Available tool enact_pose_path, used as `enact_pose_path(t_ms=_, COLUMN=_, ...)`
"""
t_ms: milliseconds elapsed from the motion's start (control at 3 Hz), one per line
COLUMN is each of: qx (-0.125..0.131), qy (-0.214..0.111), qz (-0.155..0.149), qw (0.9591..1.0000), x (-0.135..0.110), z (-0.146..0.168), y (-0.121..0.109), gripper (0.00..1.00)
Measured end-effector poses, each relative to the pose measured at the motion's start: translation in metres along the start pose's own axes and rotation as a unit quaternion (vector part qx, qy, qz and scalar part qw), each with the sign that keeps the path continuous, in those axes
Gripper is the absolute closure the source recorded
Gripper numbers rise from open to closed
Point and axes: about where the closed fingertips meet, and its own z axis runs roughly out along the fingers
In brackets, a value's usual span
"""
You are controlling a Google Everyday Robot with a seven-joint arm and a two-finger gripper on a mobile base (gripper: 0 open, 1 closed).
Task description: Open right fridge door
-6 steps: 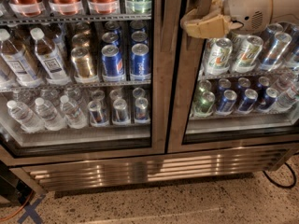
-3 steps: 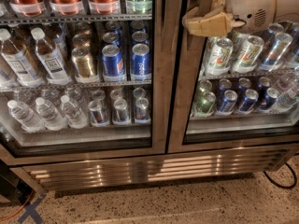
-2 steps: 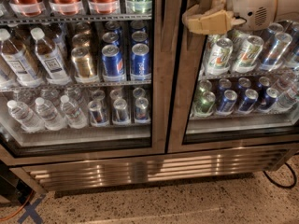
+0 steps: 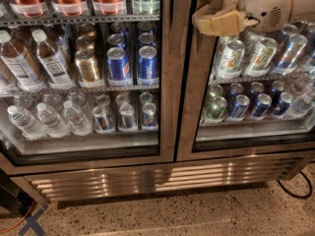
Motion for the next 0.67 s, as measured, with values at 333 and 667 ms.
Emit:
enact_pose_path(t_ms=333, qx=0.0, qy=-0.001, qz=0.003, qw=1.0, x=0.0029, z=0.0013, y=-0.0005, gripper=1.0)
enact_pose_path(t_ms=667, qx=0.0, qy=-0.001, qz=0.003, qw=1.0, x=0.0031, z=0.0011, y=-0.0011, gripper=1.0)
